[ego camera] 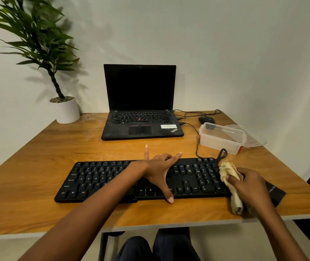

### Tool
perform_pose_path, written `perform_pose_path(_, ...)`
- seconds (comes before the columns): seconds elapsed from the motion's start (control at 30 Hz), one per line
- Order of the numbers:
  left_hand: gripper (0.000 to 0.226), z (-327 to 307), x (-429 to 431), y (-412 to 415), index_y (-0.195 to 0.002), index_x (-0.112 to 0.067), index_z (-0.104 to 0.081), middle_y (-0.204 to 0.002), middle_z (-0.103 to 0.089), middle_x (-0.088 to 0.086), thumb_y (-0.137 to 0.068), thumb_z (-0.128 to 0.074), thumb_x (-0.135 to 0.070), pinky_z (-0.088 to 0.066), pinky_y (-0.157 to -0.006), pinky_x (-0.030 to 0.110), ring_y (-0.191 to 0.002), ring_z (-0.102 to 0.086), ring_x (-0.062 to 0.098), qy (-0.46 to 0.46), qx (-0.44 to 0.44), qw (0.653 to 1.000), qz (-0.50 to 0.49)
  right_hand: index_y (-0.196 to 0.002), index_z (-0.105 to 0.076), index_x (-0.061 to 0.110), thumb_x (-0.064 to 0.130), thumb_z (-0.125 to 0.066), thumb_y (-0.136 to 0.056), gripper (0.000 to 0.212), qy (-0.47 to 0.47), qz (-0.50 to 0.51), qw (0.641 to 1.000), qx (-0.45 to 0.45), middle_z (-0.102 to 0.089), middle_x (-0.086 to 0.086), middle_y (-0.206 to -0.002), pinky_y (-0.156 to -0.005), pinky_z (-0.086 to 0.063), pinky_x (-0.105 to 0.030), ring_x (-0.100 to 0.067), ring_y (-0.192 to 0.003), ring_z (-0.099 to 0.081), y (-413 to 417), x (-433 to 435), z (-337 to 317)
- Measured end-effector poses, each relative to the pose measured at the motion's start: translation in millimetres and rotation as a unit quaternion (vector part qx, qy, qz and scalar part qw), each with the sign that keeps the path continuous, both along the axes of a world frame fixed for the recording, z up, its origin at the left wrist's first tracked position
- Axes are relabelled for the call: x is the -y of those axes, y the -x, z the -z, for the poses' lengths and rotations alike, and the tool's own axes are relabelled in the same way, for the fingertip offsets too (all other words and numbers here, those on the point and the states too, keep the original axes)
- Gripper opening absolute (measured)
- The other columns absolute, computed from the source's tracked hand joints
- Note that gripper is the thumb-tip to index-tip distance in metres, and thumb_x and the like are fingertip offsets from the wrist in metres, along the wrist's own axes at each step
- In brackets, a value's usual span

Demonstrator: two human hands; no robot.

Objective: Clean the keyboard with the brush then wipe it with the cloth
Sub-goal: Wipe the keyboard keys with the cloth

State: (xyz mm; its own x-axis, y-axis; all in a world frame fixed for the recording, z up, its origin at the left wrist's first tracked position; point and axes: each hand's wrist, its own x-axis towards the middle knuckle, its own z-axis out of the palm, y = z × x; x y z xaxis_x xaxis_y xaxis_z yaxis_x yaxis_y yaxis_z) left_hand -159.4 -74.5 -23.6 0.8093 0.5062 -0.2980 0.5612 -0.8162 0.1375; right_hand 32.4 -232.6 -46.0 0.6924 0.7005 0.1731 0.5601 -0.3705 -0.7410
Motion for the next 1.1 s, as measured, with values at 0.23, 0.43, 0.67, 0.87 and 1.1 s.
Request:
perform_pose_path(0.23,0.133,-0.3,-4.8,15.2,-0.145,-0.035,0.025,-0.159,-0.001,-0.001,-0.062,-0.077,-0.061,0.038,-0.087,0.061,-0.147,0.002,0.024,-0.002,-0.003,1.000,-0.005,-0.097,-0.064,-0.006,0.004,-0.051,-0.090,0.018,0.009,-0.015,1.000,0.026,-0.065,-0.021,-0.087,-0.059,-0.035,-0.028,-0.023,-0.066,-0.049,2.4,-74.2,-7.2)
perform_pose_path(0.43,0.133,1.7,-5.1,17.7,-0.147,-0.029,0.022,-0.158,-0.009,0.002,-0.062,-0.074,-0.065,0.037,-0.091,0.062,-0.146,-0.004,0.024,-0.024,0.019,1.000,0.000,-0.100,-0.064,-0.005,0.004,-0.054,-0.089,0.017,0.062,-0.046,0.996,0.037,-0.052,-0.001,-0.064,-0.045,-0.028,-0.019,-0.010,-0.055,-0.047,4.5,-30.5,-2.8)
perform_pose_path(0.67,0.132,0.9,-3.7,17.0,-0.147,-0.031,0.022,-0.159,-0.004,0.001,-0.063,-0.076,-0.060,0.032,-0.094,0.067,-0.147,-0.001,0.024,-0.001,0.019,1.000,0.003,-0.099,-0.064,-0.002,0.007,-0.053,-0.090,0.017,0.077,-0.031,0.995,0.045,-0.060,-0.011,-0.077,-0.052,-0.034,-0.025,-0.019,-0.063,-0.051,-2.9,-54.9,1.7)
perform_pose_path(0.87,0.132,1.1,-5.4,16.8,-0.146,-0.030,0.023,-0.159,-0.007,0.004,-0.063,-0.073,-0.065,0.031,-0.094,0.068,-0.147,-0.003,0.025,-0.016,0.014,1.000,0.002,-0.098,-0.063,-0.005,0.009,-0.054,-0.090,0.019,0.040,-0.015,0.998,0.039,-0.063,-0.019,-0.085,-0.059,-0.034,-0.028,-0.026,-0.068,-0.051,-4.1,-80.2,-2.2)
perform_pose_path(1.1,0.133,3.4,-4.9,18.3,-0.146,-0.028,0.023,-0.158,-0.008,0.002,-0.063,-0.074,-0.064,0.030,-0.094,0.068,-0.147,-0.002,0.023,-0.012,0.024,1.000,0.001,-0.109,-0.061,-0.003,0.003,-0.055,-0.088,0.023,0.059,-0.042,0.997,0.034,-0.050,0.000,-0.067,-0.045,-0.028,-0.019,-0.006,-0.057,-0.046,12.5,0.3,10.7)
